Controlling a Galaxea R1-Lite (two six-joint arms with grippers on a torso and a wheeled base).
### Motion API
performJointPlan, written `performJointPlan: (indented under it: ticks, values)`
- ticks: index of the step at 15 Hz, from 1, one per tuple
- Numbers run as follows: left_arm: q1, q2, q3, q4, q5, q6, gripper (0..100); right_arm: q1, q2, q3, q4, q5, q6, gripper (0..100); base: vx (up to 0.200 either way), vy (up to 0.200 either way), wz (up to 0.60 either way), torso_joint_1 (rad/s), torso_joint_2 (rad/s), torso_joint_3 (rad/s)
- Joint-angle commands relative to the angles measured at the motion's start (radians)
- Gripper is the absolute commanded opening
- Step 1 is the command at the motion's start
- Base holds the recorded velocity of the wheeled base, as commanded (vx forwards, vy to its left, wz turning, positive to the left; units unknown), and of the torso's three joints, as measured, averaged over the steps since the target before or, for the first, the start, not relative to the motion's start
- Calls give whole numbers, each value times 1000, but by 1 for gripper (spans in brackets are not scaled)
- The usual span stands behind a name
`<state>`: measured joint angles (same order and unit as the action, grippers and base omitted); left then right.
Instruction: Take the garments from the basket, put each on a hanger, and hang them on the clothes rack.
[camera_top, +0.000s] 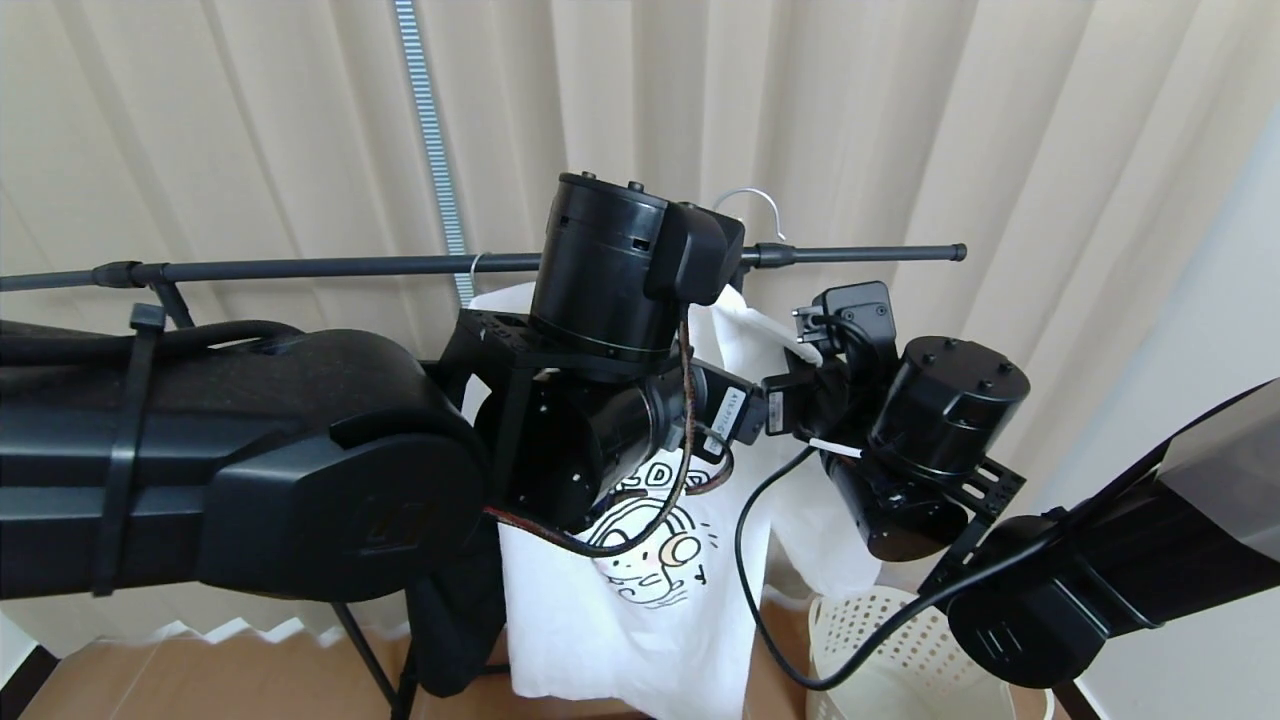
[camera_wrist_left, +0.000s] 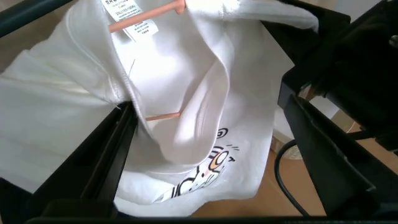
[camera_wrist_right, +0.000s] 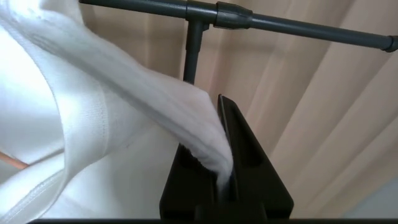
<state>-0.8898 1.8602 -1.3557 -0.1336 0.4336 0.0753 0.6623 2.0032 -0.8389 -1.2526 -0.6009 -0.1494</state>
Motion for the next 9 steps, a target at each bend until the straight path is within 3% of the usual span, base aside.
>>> performJointPlan:
  ticks: [1,5,8,9]
  values:
    - [-1,-10,18,0,0,1,100,0,0,0,-2,1,1,0,0,0,0,0,0,0]
    - [-1,-16,23,-11,2,3,100,2,-3,11,-13,27,5,0,0,0,0,0,0,0]
    - [-1,8,21,-55,2,6,100,5,-4,18,-33,36,5,0,0,0,0,0,0,0]
    - [2,43,18,-115,5,11,100,8,-14,27,-39,47,7,0,0,0,0,0,0,0]
